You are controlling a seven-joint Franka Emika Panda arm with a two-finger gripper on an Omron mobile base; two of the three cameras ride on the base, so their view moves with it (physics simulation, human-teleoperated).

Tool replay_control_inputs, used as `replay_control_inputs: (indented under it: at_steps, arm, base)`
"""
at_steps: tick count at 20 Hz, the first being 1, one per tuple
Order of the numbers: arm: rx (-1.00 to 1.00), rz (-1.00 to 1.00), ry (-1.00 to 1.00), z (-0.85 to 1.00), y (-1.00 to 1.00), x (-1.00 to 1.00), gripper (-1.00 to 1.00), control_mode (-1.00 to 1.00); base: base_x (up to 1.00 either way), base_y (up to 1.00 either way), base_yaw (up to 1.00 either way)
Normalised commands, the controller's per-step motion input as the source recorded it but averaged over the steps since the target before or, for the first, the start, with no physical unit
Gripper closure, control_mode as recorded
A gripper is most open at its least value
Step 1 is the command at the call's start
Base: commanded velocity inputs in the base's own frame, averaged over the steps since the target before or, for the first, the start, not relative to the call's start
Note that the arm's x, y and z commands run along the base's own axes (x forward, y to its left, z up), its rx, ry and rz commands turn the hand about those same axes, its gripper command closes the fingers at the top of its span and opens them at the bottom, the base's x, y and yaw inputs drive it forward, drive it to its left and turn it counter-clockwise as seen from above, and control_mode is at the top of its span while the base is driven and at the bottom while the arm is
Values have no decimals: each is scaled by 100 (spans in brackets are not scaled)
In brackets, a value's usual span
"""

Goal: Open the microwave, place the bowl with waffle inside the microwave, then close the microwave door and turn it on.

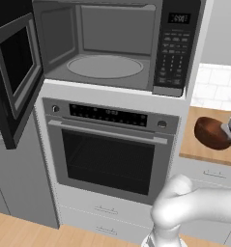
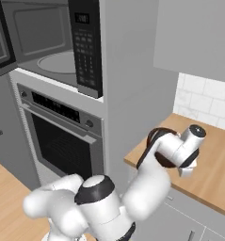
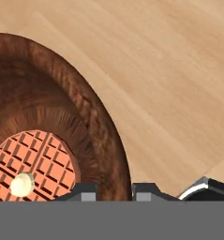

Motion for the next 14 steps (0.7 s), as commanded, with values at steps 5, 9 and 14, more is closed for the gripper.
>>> replay_control_inputs:
  at_steps: [5, 9, 14]
  arm:
    - [-4, -8, 0, 40, 10, -100, 100, -100]
    - [-18, -4, 2, 29, 46, -100, 100, -100]
    - [-8, 0, 1, 33, 68, -99, 100, -100]
  base:
    - [0, 0, 0]
    - [0, 0, 0]
    - [0, 0, 0]
